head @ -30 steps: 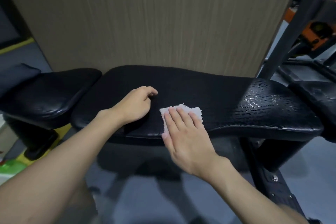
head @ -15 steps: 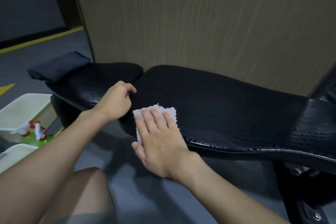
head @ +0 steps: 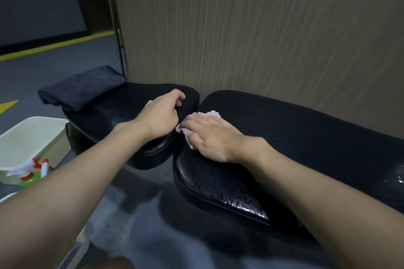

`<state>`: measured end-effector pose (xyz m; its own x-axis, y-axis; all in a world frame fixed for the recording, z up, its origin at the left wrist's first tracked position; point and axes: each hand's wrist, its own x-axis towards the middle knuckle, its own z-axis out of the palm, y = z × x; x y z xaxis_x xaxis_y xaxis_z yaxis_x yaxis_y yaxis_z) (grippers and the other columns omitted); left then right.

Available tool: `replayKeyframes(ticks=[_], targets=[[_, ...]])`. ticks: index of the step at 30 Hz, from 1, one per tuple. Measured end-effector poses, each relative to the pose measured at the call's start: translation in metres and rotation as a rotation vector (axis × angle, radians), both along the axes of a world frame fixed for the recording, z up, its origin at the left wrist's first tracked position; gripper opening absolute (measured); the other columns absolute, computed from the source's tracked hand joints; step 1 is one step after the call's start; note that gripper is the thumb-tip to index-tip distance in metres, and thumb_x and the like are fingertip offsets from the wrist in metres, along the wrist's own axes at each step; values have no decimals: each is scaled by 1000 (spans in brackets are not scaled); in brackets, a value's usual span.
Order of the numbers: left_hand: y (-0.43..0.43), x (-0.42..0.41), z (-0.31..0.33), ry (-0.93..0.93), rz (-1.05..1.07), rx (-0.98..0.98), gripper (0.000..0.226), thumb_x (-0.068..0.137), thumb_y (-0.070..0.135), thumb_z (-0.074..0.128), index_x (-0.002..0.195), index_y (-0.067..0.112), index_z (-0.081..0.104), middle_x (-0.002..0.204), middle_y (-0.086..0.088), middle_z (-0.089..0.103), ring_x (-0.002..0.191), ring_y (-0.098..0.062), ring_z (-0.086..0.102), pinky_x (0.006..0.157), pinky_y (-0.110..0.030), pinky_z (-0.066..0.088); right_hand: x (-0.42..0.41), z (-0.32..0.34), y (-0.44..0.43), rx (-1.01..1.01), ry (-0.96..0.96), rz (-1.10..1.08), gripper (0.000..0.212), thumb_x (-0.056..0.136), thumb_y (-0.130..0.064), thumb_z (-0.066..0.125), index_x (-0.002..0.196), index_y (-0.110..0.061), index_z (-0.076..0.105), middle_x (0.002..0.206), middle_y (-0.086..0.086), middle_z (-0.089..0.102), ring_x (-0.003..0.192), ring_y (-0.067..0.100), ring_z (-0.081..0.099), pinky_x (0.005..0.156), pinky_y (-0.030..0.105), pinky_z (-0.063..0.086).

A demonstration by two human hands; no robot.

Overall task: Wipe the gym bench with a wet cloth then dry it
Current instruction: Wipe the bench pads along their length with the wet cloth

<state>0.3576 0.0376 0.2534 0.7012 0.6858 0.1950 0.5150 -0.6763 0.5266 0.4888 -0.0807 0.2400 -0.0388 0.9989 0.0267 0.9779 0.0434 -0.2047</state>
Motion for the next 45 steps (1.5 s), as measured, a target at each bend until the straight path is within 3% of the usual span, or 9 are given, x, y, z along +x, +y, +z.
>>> replayKeyframes(ticks=[5,10,14,19,26,33,36,39,45], targets=[[14,32,4,92,-25,-19,52,92,5,39,141,21,32,133,3,54,124,-20,51,110,-44,33,39,3,30,14,-25,-4,36,106,-35,25,130,-25,50,112,-18,40,126,7,38,115,34,20],[25,60,26,218,-35,21,53,90,14,50,140,14,32,112,-2,60,107,-26,55,94,-45,45,79,1,58,-33,-24,-68,43,105,-41,19,140,-31,41,141,-15,40,144,10,21,120,39,11],[25,72,38,404,-39,5,41,86,41,54,113,14,41,109,-7,56,104,-27,52,91,-41,45,102,8,90,-133,-37,-210,46,105,-41,18,142,-29,42,148,-10,37,148,14,16,122,39,6],[3,85,36,768,-117,126,106,67,91,38,146,21,24,131,-18,38,120,-35,37,101,-47,33,120,20,126,-310,-67,-405,46,101,-42,20,123,-22,55,131,6,52,126,27,41,110,44,24],[-1,102,37,911,-51,80,112,72,89,38,156,28,-4,142,-25,24,132,-41,24,110,-51,27,135,13,108,-163,-63,-409,43,101,-45,24,125,-25,53,125,3,55,118,28,48,104,44,31],[-7,119,56,1021,-42,9,111,76,81,48,155,23,-4,149,-22,16,135,-42,22,109,-52,31,182,19,56,-207,2,-530,43,100,-43,24,138,-27,36,128,5,53,117,30,47,100,45,32],[-16,128,58,945,-159,-54,103,84,69,53,154,26,-9,161,-10,-10,148,-35,-2,115,-56,22,208,21,19,-245,24,-617,41,100,-44,21,136,-29,36,126,4,53,116,29,47,103,46,30],[-37,155,59,856,-312,-64,102,82,71,54,154,31,-5,162,-3,-14,150,-28,-9,118,-51,17,221,24,0,-281,41,-672,39,100,-44,20,132,-31,37,125,4,53,115,30,47,103,49,29],[-88,225,52,900,-371,-59,104,83,66,59,155,23,-5,161,-16,-16,148,-36,-16,115,-65,13,243,22,-44,-234,10,-595,46,101,-45,21,144,-30,29,133,3,52,119,28,48,105,45,32]])
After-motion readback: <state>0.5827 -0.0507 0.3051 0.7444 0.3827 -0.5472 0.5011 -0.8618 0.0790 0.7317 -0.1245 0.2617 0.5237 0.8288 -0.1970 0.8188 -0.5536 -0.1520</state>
